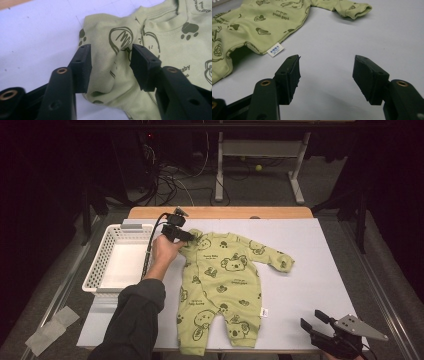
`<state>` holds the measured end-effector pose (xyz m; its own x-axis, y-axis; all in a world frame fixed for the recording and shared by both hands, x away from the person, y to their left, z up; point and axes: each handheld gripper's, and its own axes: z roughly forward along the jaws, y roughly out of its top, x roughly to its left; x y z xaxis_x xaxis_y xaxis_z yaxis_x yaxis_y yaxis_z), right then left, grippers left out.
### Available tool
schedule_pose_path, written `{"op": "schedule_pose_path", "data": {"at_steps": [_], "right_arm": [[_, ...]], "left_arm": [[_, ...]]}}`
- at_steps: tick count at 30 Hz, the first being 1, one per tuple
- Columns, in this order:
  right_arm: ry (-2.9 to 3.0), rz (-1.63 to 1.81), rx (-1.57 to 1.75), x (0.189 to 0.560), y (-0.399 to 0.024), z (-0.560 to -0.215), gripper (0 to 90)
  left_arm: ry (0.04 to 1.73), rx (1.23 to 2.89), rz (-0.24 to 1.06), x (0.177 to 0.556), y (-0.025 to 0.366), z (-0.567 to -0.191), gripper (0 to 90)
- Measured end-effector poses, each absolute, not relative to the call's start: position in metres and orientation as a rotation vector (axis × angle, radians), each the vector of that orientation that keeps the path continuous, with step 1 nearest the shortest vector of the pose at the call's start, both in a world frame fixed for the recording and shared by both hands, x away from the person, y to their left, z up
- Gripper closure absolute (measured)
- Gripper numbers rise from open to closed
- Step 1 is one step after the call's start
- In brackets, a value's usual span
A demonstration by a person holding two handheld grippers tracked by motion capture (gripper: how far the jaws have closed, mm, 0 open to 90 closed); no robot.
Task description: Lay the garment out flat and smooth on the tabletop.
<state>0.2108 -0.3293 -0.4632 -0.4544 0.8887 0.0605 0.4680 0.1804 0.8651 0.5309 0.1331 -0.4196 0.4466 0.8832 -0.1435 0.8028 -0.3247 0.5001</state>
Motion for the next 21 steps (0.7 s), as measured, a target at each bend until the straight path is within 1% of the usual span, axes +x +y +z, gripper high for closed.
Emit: {"op": "schedule_pose_path", "data": {"at_steps": [3,7,9,14,18,21], "right_arm": [[1.998,1.208,1.274,0.210,-0.330,-0.463,39.5],[1.997,1.212,1.275,0.210,-0.330,-0.463,39.6],[1.997,1.215,1.273,0.210,-0.330,-0.463,39.7],[2.000,1.217,1.264,0.211,-0.329,-0.463,39.7],[1.999,1.221,1.256,0.210,-0.328,-0.462,39.8],[2.000,1.224,1.250,0.210,-0.328,-0.462,39.8]], "left_arm": [[1.440,2.203,0.175,0.534,0.135,-0.424,59.5],[1.447,2.203,0.126,0.533,0.136,-0.424,77.1],[1.420,2.208,0.118,0.530,0.133,-0.420,80.8],[1.312,2.231,0.123,0.512,0.120,-0.404,82.1],[1.173,2.248,0.130,0.489,0.106,-0.390,82.0],[1.080,2.281,0.129,0.470,0.096,-0.388,81.7]]}}
